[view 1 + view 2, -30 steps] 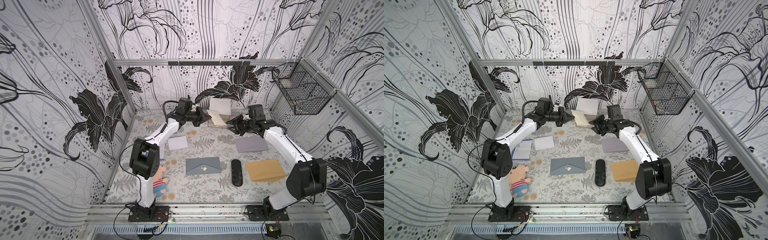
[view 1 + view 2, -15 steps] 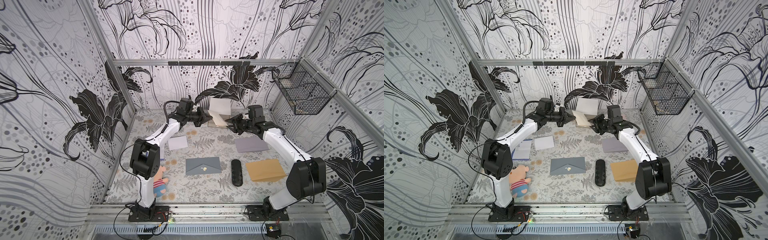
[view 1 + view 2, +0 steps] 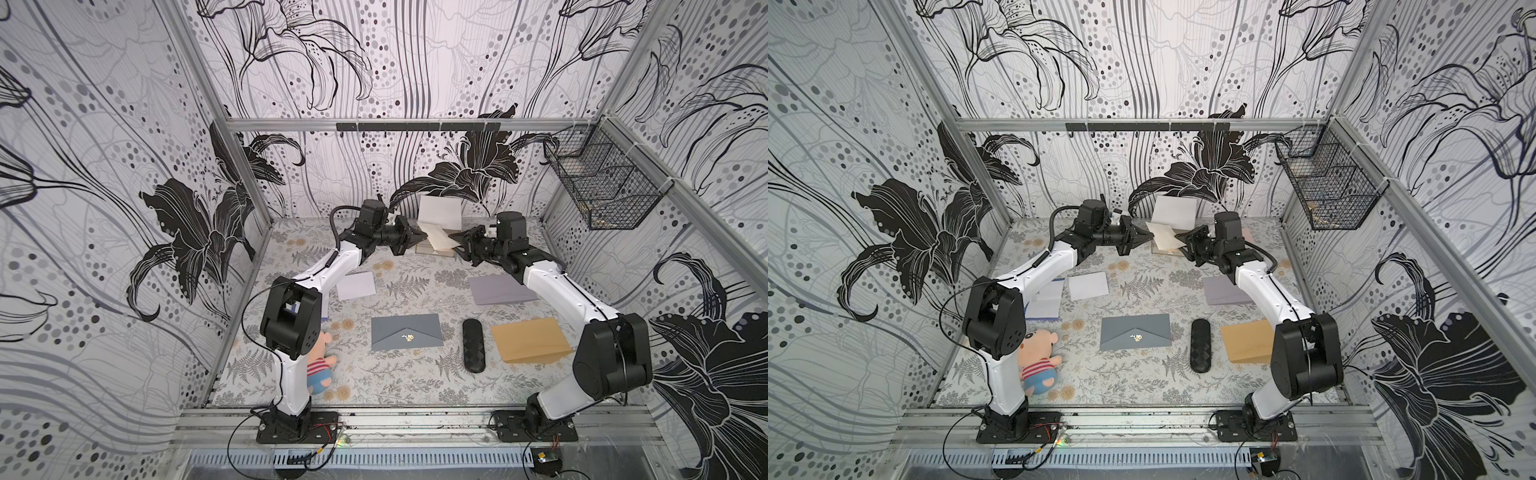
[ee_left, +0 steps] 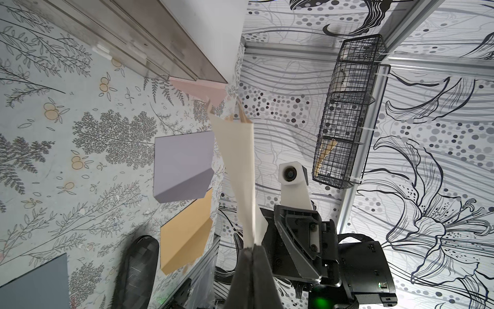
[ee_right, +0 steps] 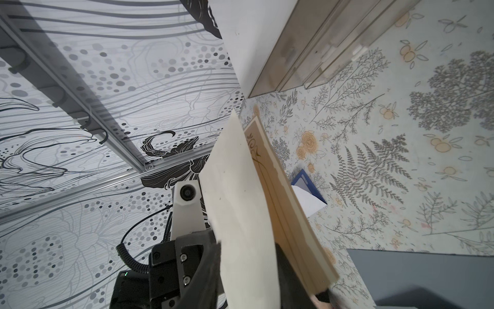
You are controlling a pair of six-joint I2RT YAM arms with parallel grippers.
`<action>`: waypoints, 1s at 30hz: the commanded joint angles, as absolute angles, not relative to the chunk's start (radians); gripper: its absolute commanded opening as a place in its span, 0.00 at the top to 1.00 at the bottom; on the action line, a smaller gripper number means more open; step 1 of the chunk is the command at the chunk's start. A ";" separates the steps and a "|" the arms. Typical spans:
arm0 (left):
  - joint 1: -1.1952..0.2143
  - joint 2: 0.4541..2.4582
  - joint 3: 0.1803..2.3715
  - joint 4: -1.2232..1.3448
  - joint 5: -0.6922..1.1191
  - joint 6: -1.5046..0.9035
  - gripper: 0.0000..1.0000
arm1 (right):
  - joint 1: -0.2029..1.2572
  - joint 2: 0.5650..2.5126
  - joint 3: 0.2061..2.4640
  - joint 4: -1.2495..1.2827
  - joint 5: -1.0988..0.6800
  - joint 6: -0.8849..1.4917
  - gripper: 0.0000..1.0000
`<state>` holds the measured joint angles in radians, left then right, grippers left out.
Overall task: Take the letter paper out of the envelope
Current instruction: Unfold the letter paper.
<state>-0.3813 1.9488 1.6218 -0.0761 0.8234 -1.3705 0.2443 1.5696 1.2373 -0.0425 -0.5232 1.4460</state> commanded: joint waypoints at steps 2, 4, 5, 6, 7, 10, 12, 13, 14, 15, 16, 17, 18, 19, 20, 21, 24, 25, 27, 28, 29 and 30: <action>-0.393 1.967 1.623 -0.004 0.809 -1.394 1.00 | 0.262 1.555 1.235 0.019 -0.528 1.468 0.69; -0.397 1.969 1.618 0.007 0.805 -1.405 1.00 | 0.270 1.561 1.241 0.026 -0.529 1.470 0.70; -0.398 1.971 1.615 0.012 0.801 -1.408 1.00 | 0.274 1.566 1.249 0.029 -0.530 1.469 0.70; -0.400 1.972 1.614 0.016 0.797 -1.411 1.00 | 0.277 1.568 1.251 0.030 -0.529 1.469 0.70; -0.400 1.971 1.611 0.021 0.792 -1.415 1.00 | 0.283 1.572 1.256 0.031 -0.528 1.468 0.71; -0.405 1.975 1.599 0.055 0.781 -1.435 1.00 | 0.297 1.582 1.271 0.031 -0.529 1.467 0.73; -0.407 1.979 1.597 0.064 0.779 -1.443 1.00 | 0.305 1.586 1.279 0.031 -0.528 1.464 0.73; -0.411 1.981 1.594 0.068 0.776 -1.448 1.00 | 0.308 1.588 1.282 0.031 -0.526 1.462 0.74; -0.411 1.980 1.588 0.075 0.771 -1.454 1.00 | 0.310 1.588 1.283 0.029 -0.522 1.460 0.75; -0.413 1.980 1.581 0.086 0.768 -1.462 1.00 | 0.310 1.589 1.285 0.027 -0.519 1.457 0.75; -0.413 1.980 1.572 0.104 0.768 -1.473 1.00 | 0.310 1.591 1.289 0.025 -0.517 1.449 0.77; -0.415 1.981 1.566 0.116 0.765 -1.483 1.00 | 0.311 1.594 1.296 0.016 -0.517 1.440 0.78; -0.416 1.980 1.558 0.135 0.764 -1.496 1.00 | 0.311 1.598 1.306 0.002 -0.517 1.427 0.80; -0.418 1.981 1.552 0.148 0.761 -1.506 1.00 | 0.313 1.602 1.314 -0.010 -0.516 1.412 0.83; -0.418 1.979 1.549 0.159 0.759 -1.516 1.00 | 0.313 1.607 1.322 -0.020 -0.519 1.399 0.87; -0.420 1.978 1.546 0.166 0.758 -1.523 1.00 | 0.314 1.612 1.330 -0.033 -0.521 1.382 0.94; -0.417 1.963 1.542 0.171 0.747 -1.532 0.92 | 0.314 1.630 1.387 -0.148 -0.516 1.251 1.00; -0.411 1.952 1.544 0.159 0.738 -1.528 0.80 | 0.314 1.636 1.424 -0.210 -0.504 1.168 1.00; -0.394 1.925 1.559 0.095 0.718 -1.495 0.66 | 0.320 1.652 1.511 -0.345 -0.462 0.977 1.00; -0.380 1.905 1.564 0.049 0.700 -1.472 0.60 | 0.328 1.657 1.555 -0.395 -0.433 0.850 1.00; -0.367 1.887 1.565 0.012 0.682 -1.456 0.54 | 0.340 1.659 1.596 -0.440 -0.393 0.728 1.00; -0.352 1.865 1.564 -0.030 0.662 -1.437 0.50 | 0.364 1.661 1.634 -0.488 -0.327 0.576 1.00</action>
<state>-0.3927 1.9438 1.5524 0.0456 0.7231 -1.4960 0.3214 1.6623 1.5379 -0.3035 -0.4400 1.0080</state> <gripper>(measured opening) 0.477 0.043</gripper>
